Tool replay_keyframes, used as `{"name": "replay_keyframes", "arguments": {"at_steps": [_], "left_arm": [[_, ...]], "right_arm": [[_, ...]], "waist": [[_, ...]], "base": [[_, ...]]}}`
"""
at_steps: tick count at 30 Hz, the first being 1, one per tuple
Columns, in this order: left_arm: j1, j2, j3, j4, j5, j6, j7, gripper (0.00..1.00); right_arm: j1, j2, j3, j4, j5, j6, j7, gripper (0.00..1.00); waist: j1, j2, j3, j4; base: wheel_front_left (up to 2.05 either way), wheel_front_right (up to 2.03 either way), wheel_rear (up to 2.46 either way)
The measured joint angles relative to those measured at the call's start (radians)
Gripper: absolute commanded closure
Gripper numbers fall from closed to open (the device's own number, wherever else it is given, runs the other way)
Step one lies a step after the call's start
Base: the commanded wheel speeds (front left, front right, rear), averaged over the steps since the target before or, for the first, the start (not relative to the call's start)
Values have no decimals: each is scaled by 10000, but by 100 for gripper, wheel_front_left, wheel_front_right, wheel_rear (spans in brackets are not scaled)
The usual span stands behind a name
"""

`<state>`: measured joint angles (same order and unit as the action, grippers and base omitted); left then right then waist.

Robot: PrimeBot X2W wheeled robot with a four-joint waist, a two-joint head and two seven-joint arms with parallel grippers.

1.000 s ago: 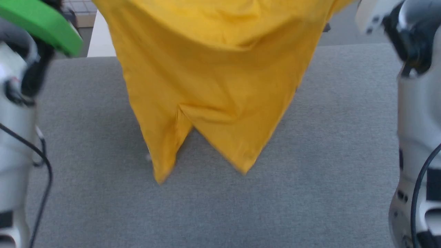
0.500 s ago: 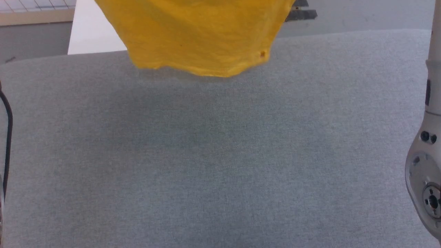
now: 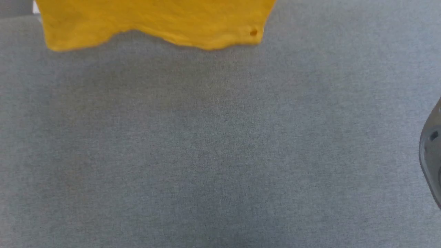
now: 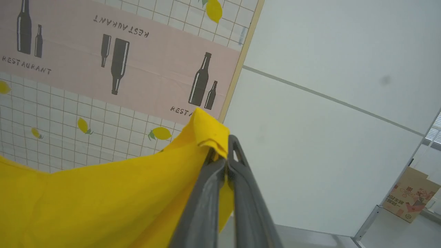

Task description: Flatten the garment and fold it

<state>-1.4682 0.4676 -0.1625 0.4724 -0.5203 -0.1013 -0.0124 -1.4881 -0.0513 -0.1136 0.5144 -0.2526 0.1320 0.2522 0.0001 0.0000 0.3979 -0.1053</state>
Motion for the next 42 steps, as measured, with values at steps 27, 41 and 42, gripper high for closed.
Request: {"name": "replay_keyframes", "arguments": {"at_steps": [27, 41, 42], "left_arm": [[72, 1540, -2205, -163, -2190, -226, -1476, 100], [4419, 5549, -2792, -4040, -8253, -253, 1172, 100], [4825, 5718, -2813, -4174, -8445, -253, 1193, 100]], "right_arm": [[-907, 15, 941, 249, -2531, 6, -1933, 100], [3162, -2372, 1647, -3076, 2153, 6, 863, 100], [3656, -2529, 1630, -3551, 2548, 6, 1241, 100]], "waist": [[0, 0, 3010, 493], [-2, 0, 1893, 1053], [-2, 0, 1788, 1080]], "base": [[0, 0, 0], [0, 0, 0], [0, 0, 0]]}}
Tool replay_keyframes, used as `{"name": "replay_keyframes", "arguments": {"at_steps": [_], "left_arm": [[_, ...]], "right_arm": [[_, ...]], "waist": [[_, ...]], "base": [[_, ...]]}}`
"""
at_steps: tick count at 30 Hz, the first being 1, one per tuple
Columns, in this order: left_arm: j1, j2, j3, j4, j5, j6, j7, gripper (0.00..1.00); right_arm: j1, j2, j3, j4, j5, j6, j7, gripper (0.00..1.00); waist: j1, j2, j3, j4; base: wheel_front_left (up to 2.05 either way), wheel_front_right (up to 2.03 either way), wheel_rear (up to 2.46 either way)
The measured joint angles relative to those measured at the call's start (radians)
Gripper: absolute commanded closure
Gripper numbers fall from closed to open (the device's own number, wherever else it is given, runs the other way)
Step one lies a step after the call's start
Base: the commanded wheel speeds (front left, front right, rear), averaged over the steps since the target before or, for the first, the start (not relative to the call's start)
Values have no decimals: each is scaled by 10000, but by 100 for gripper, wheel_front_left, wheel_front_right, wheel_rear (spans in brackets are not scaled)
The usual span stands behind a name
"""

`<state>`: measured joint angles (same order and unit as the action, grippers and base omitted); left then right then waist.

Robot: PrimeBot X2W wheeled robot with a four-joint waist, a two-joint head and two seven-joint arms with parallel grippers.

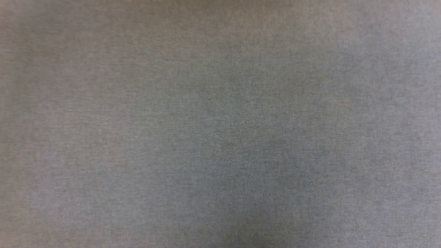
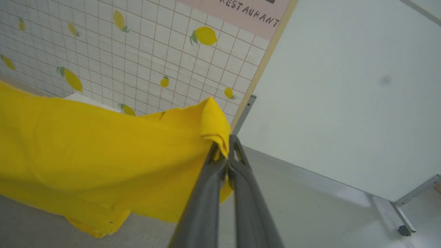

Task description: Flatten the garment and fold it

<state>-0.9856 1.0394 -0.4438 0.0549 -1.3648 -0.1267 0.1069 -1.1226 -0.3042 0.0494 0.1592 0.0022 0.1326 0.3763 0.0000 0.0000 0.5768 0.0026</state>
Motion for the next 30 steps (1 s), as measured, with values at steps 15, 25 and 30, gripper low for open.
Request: {"name": "replay_keyframes", "arguments": {"at_steps": [15, 25, 30], "left_arm": [[6225, 2245, -487, -2232, -2217, 44, -1415, 100], [9688, 2577, -2040, -3358, -2159, 823, -2598, 100], [10474, 2740, -2610, -3522, -2454, 1204, -2255, 100]], "right_arm": [[7591, -696, -2100, -4857, 4617, 0, 4245, 100], [11302, 132, -3080, -5371, 5626, -2, 4846, 100], [12671, 412, -3402, -5507, 6027, -2, 5542, 100]], "waist": [[-1, 0, -1590, 156], [-1, 0, -2777, 304], [-1, 0, -3345, 426]], "base": [[0, 0, 0], [0, 0, 0], [0, 0, 0]]}}
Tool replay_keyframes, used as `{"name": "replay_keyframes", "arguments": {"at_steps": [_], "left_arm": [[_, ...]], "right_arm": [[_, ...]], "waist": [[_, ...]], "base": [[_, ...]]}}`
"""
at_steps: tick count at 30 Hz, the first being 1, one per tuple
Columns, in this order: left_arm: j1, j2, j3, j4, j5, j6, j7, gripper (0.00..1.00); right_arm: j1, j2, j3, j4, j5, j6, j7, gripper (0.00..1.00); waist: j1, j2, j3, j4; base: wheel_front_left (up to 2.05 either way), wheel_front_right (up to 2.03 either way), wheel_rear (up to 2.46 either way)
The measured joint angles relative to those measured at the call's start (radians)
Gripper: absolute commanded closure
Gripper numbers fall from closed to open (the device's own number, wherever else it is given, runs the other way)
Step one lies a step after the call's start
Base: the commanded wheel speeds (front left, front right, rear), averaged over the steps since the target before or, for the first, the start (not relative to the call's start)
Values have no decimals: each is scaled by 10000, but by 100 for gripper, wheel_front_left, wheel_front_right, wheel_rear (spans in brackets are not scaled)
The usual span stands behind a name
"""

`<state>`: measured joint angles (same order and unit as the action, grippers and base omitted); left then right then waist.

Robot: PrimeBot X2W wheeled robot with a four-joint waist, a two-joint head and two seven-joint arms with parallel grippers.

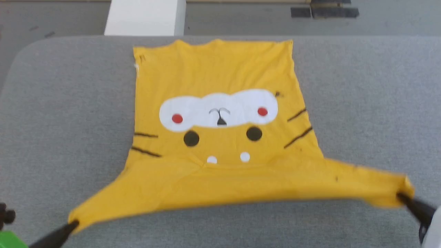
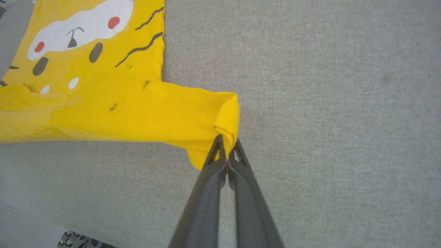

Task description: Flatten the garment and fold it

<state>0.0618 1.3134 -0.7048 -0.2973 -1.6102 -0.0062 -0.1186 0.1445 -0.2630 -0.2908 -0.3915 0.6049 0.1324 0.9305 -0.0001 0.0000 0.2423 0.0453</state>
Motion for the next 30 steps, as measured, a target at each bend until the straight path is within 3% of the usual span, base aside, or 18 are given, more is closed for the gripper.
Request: {"name": "replay_keyframes", "arguments": {"at_steps": [7, 15, 22, 30], "left_arm": [[707, 527, -600, -600, -550, 529, 918, 100], [820, 602, -552, -1175, -500, 790, 426, 100], [634, -54, -359, -1528, 384, 788, -221, 100], [-181, -1060, -236, -1622, 1601, 777, -631, 100]], "right_arm": [[1669, 500, -798, -224, 405, 0, 1992, 100], [2309, 1037, -1476, -926, 493, 0, 3085, 100], [2297, 1129, -1212, -1024, 487, -2, 2627, 100], [1989, 694, -90, -479, -19, -2, 775, 100]], "waist": [[0, 0, -878, 135], [0, 0, -1833, 192], [0, 0, -2100, 290], [0, 0, -1704, 370]], "base": [[0, 0, 0], [0, 0, 0], [0, 0, 0], [0, 0, 0]]}}
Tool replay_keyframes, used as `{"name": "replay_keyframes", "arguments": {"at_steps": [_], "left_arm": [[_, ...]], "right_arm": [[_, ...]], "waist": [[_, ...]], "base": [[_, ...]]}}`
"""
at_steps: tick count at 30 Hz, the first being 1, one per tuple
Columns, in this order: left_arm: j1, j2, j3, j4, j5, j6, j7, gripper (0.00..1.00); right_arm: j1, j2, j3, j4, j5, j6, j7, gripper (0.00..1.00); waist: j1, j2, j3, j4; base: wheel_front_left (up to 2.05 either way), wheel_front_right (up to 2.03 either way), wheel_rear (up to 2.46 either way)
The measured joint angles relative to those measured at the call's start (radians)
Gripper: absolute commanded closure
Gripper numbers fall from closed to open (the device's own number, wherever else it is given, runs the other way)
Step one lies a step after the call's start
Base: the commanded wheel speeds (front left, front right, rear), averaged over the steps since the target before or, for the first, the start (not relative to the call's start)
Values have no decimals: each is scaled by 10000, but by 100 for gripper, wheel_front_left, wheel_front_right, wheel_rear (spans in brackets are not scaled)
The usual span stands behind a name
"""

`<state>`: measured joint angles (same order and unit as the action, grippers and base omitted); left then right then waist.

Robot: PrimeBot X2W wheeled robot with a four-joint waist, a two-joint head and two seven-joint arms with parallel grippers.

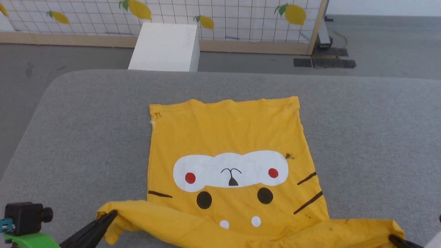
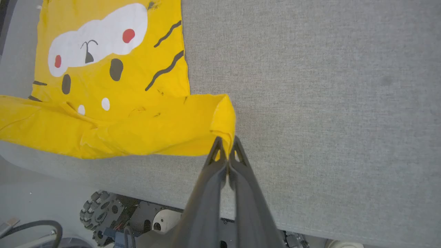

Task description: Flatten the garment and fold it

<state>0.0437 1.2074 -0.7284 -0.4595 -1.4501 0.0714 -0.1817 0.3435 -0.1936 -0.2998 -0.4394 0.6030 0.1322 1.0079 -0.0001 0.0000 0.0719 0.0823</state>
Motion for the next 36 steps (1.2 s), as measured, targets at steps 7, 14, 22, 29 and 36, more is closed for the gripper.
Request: {"name": "replay_keyframes", "arguments": {"at_steps": [7, 14, 22, 29, 36], "left_arm": [[-567, -817, -21, 360, 1045, -10, -238, 100], [-1038, -1281, -280, 389, 1733, -58, -75, 100], [-1301, -1603, -234, 219, 2157, 100, -196, 100], [-1299, -1687, -284, 230, 2546, 510, -274, 100], [-1275, -1638, -290, -42, 3014, 932, -328, 100]], "right_arm": [[-738, -290, 1371, 1496, -1011, 0, -2188, 100], [-1205, -186, 2313, 3296, -1248, 0, -3229, 100], [-1706, -127, 2460, 4318, -1269, 8, -3937, 78], [-1753, -104, 2161, 3873, -882, 6, -3693, 0], [-1781, -456, 846, 1373, -650, -2, -2449, 0]], "waist": [[0, 0, 525, 30], [0, 0, 920, 84], [1, 0, 1059, 60], [1, 0, 979, 33], [1, 0, 1137, 120]], "base": [[0, 0, 0], [0, 0, 0], [0, 0, 0], [0, 0, 0], [0, 0, 0]]}}
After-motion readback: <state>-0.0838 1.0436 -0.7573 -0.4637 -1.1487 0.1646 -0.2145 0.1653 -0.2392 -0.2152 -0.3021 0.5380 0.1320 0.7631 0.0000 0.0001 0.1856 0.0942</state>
